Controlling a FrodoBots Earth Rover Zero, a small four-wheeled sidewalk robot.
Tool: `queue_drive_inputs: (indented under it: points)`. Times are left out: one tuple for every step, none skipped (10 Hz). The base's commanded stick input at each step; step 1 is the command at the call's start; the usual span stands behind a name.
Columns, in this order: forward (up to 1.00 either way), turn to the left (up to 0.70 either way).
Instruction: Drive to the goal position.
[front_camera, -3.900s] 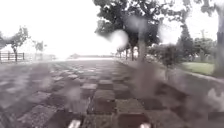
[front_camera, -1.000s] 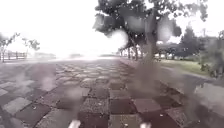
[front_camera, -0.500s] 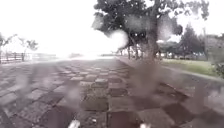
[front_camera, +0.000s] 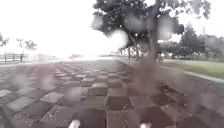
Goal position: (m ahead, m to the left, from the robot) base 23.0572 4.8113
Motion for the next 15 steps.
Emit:
queue_drive_inputs:
  points:
    - [0.70, 0.00]
    - [0.70, 0.05]
    - [0.70, 0.23]
    - [0.70, 0.06]
    - [0.70, 0.00]
    - [0.70, 0.00]
    - [0.70, 0.00]
    - [0.70, 0.00]
    - [0.70, 0.00]
    - [0.70, 0.00]
    - [0.70, 0.00]
    - [0.70, 0.00]
    - [0.70, 0.00]
    - [0.70, 0.00]
    - [0.70, 0.00]
